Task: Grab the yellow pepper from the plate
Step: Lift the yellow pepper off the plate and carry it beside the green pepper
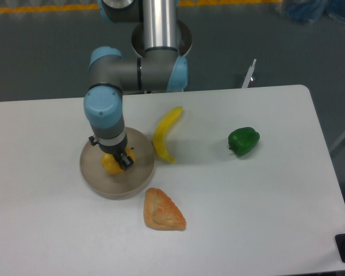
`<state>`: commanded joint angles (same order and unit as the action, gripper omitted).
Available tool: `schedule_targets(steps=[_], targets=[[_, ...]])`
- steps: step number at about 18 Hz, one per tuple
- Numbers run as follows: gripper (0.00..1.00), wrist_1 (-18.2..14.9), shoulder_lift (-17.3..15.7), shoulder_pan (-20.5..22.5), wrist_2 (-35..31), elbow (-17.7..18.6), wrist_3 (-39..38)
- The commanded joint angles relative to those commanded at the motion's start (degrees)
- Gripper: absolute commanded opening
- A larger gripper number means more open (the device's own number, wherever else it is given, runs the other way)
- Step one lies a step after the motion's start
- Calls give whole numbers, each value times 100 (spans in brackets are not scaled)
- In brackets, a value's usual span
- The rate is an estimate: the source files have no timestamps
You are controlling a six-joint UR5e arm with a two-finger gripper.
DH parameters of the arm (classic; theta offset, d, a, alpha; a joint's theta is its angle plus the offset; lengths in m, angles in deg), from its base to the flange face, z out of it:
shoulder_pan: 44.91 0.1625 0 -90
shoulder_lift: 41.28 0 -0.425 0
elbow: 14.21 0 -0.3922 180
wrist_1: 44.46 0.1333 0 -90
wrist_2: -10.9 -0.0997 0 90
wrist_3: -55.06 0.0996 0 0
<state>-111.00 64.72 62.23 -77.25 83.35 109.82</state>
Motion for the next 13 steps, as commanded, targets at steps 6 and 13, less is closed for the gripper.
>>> schedule_targets(steps=[6,13], targets=[[26,-201,-211,667,-9,-290,18],[26,-1027,-343,1678,-26,-799,1202]])
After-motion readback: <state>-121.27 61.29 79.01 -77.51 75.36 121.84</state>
